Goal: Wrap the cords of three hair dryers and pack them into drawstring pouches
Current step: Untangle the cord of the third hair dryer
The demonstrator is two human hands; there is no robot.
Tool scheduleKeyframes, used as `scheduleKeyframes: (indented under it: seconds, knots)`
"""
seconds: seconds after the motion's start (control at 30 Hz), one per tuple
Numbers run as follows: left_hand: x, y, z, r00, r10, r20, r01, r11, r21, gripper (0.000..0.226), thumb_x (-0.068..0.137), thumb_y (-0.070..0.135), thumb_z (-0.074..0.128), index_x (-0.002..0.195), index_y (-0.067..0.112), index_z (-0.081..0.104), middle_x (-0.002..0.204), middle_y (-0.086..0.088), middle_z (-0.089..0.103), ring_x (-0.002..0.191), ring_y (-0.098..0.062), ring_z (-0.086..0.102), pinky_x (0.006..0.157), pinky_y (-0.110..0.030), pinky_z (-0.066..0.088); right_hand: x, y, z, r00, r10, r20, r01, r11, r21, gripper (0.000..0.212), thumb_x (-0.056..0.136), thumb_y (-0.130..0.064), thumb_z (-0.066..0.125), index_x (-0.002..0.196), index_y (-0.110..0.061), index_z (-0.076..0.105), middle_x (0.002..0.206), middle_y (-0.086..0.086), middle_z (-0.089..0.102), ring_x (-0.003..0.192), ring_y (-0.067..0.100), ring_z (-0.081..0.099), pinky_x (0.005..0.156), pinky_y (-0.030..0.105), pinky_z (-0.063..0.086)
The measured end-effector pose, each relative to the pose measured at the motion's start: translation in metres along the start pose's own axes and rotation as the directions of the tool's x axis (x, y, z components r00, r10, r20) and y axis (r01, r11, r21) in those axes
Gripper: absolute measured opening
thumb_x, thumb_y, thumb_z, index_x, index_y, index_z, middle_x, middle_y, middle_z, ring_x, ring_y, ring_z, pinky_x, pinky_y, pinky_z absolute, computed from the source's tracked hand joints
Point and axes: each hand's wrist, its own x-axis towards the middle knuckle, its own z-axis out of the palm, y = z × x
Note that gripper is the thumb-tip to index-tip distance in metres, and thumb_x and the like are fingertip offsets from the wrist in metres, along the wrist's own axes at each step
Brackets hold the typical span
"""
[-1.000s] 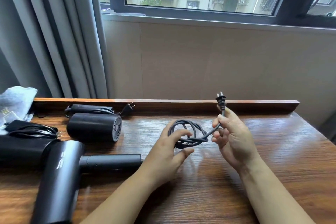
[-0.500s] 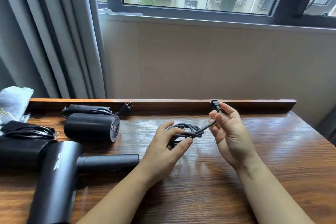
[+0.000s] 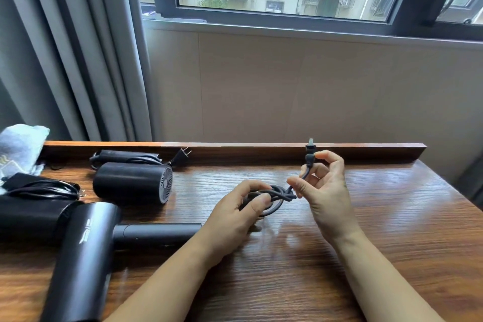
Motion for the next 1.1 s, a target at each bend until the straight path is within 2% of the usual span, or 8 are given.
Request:
scheduleKeyframes:
  seconds: [0.17,0.23,0.3,0.4,0.5,0.67,0.83,1.1]
  knots:
    - [0.0044,-0.0056,-0.0008,0.998,0.036,-0.052,-0.035,0.999,0.019,0.025,0.096,0.038,0.056,0.111,0.025,0.071,0.133,0.015,0.057,0.118,0.009,0.054,0.094,-0.012,0.044,-0.0005,0.0044,0.0031,0.999,0.027,0.043,-0.027,1.000,-0.003,0.050,0.088,-0.002,0.069,0.122,-0.029,0.044,0.076,0.002,0.060,0.067,0.017,0.055,0.066,0.030,0.050]
    - [0.0051,-0.0066,0.0004,0.993,0.077,-0.084,-0.072,0.995,0.063,0.030,0.092,0.039,0.052,0.107,0.024,0.073,0.122,0.011,0.063,0.117,-0.003,0.057,0.099,-0.024,0.046,-0.0029,0.0046,0.0024,0.995,0.013,0.103,-0.010,1.000,-0.027,0.031,0.092,-0.032,0.067,0.120,-0.028,0.054,0.082,0.004,0.059,0.070,0.014,0.052,0.072,0.032,0.046]
    - [0.0045,-0.0053,0.0012,0.987,0.115,-0.114,-0.098,0.985,0.142,0.027,0.094,0.038,0.049,0.100,0.027,0.073,0.101,0.007,0.068,0.101,-0.009,0.063,0.092,-0.032,0.051,-0.0064,0.0031,0.0025,0.977,0.044,0.210,-0.023,0.995,-0.098,0.044,0.086,-0.060,0.064,0.113,-0.026,0.063,0.092,0.003,0.061,0.079,0.013,0.053,0.080,0.030,0.045]
    - [0.0036,-0.0064,0.0001,0.963,0.234,-0.131,-0.177,0.922,0.345,0.024,0.098,0.035,0.046,0.083,0.034,0.065,0.083,0.008,0.064,0.081,-0.010,0.061,0.076,-0.031,0.049,-0.0092,0.0010,0.0074,0.972,0.057,0.230,-0.004,0.974,-0.225,0.040,0.075,-0.050,0.071,0.108,-0.029,0.067,0.098,0.001,0.068,0.090,0.019,0.064,0.083,0.033,0.051]
    - [0.0023,-0.0055,0.0005,0.930,0.355,-0.098,-0.266,0.830,0.490,0.023,0.101,0.032,0.044,0.086,0.040,0.060,0.075,0.017,0.059,0.074,-0.005,0.057,0.067,-0.021,0.043,-0.0075,0.0024,0.0063,0.989,0.018,0.148,0.020,0.967,-0.252,0.027,0.079,-0.039,0.074,0.102,-0.025,0.073,0.096,0.002,0.074,0.091,0.022,0.069,0.084,0.036,0.054]
    - [0.0039,-0.0050,-0.0017,0.910,0.394,-0.125,-0.268,0.794,0.546,0.028,0.102,0.030,0.042,0.077,0.031,0.055,0.070,0.012,0.056,0.067,-0.008,0.055,0.066,-0.031,0.044,-0.0079,0.0045,0.0024,0.993,-0.041,0.114,0.076,0.944,-0.322,0.019,0.087,-0.038,0.071,0.102,-0.027,0.075,0.092,-0.004,0.075,0.088,0.016,0.070,0.083,0.040,0.057]
    - [0.0028,-0.0067,-0.0001,0.912,0.407,-0.060,-0.288,0.736,0.612,0.028,0.102,0.038,0.038,0.085,0.029,0.058,0.071,0.016,0.049,0.068,-0.006,0.048,0.063,-0.021,0.035,-0.0095,0.0008,0.0003,0.972,-0.161,0.170,0.214,0.906,-0.365,0.024,0.085,-0.039,0.068,0.105,-0.029,0.075,0.086,-0.007,0.071,0.080,0.018,0.069,0.073,0.032,0.054]
    - [0.0026,-0.0079,-0.0017,0.869,0.468,-0.161,-0.312,0.770,0.556,0.034,0.101,0.038,0.041,0.103,0.020,0.070,0.079,0.008,0.069,0.075,-0.013,0.067,0.065,-0.039,0.053,-0.0094,0.0030,0.0044,0.937,-0.298,0.183,0.350,0.788,-0.507,0.020,0.093,-0.039,0.061,0.091,-0.027,0.077,0.066,-0.005,0.067,0.064,0.013,0.065,0.060,0.037,0.052]
